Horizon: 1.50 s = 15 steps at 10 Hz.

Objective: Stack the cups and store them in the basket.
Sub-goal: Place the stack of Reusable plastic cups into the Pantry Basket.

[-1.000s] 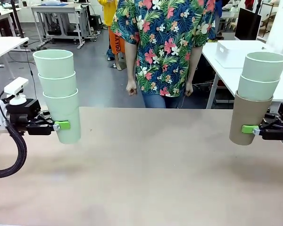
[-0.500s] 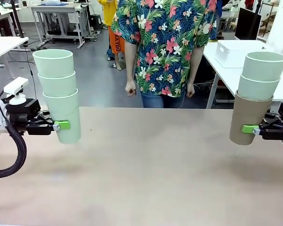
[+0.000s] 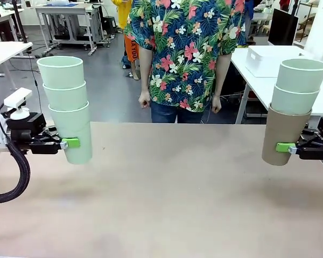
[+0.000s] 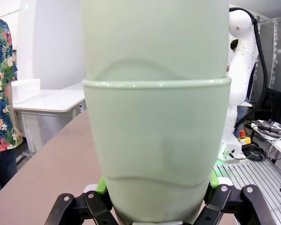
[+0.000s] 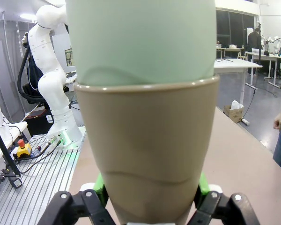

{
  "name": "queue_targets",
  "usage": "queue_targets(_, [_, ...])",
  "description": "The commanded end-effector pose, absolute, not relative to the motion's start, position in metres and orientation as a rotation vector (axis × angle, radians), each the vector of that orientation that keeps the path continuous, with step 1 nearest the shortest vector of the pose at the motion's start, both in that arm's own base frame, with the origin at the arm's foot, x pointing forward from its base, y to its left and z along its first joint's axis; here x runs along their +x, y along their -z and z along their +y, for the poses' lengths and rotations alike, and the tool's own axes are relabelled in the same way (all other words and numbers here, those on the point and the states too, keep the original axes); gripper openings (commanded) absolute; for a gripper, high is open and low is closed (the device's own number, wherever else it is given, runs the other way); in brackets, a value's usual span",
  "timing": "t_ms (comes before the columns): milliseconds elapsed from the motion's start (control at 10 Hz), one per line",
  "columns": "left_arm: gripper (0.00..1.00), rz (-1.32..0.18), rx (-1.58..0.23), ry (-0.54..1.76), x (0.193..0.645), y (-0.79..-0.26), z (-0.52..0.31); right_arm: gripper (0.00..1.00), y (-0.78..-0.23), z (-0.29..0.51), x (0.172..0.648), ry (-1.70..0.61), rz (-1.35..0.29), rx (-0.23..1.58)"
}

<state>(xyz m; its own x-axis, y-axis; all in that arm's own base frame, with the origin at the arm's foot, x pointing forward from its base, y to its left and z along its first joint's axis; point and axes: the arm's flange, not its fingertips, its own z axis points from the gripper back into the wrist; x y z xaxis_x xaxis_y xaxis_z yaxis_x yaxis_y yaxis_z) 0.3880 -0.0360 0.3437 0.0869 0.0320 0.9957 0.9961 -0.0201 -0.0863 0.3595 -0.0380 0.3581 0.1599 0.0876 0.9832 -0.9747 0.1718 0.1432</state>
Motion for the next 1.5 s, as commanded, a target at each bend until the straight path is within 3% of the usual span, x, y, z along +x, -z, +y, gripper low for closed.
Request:
queue_targets(0, [0.85,-1.170,-1.290,1.148,0.3868,-0.3478,-0.0367,0.84,-0.3619,-0.0376,0.3611,-1.016,-1.117,1.078])
queue_targets(1400, [0.85,-1.170,-1.290,1.148,0.3868,-0.3478,-0.0367,0.84,-0.3619,-0.0376,0.3611,-1.016,-1.117,1.078])
